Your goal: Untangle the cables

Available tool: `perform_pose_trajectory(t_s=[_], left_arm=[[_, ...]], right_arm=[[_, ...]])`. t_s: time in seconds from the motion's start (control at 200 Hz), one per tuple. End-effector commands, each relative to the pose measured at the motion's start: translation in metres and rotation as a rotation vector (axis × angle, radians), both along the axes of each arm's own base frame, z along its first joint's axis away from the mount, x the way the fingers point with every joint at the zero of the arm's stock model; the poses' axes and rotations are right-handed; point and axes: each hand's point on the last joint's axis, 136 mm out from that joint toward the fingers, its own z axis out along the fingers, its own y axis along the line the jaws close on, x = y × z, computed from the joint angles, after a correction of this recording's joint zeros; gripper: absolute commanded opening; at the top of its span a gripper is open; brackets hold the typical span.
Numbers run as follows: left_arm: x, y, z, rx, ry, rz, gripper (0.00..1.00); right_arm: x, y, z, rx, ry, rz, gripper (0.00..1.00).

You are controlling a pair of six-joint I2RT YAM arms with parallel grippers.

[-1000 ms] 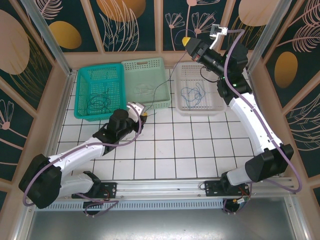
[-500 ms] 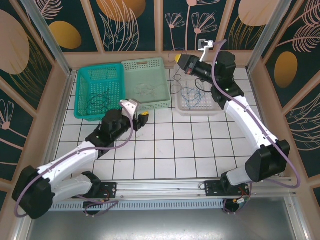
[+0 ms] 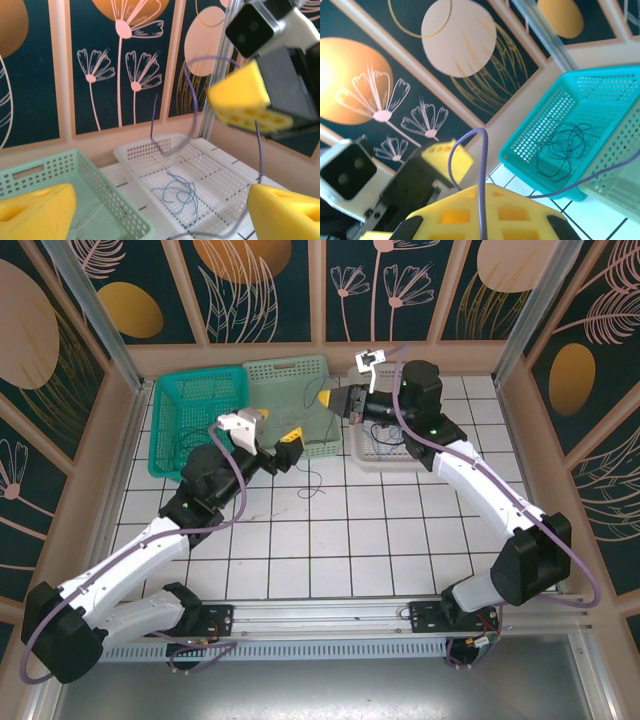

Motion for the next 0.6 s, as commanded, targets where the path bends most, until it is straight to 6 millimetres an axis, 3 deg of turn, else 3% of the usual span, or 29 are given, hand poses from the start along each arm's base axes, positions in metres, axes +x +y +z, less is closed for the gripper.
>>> perform_pose_trajectory(t_s=[0.0,0.17,0.395,0.596], left_arm=[[0.004,-0.004,0.018,-0.025,-0.020,-0.010,0.89],[0.010,-0.014,0.022,0.008,-0.052,-0.030,0.87],[0.018,-0.033,0.004,0.107,-0.060,-0.083,0.82],[0.026,-0.032,-0.007,0.196,-0.095,-0.051,0.76]], right_arm=[[-0.020,0.001,0.006,-0.006,-0.065,0.088,0.00],[-0.028,0.004,-0.002,-0.022,-0.042,0.134,0.00],[-0.036,0.007,-0.003,-0.020,-0.033,0.174,0.00],[-0.041,0.008,-0.005,-0.029,-0.015,0.209,0.00]])
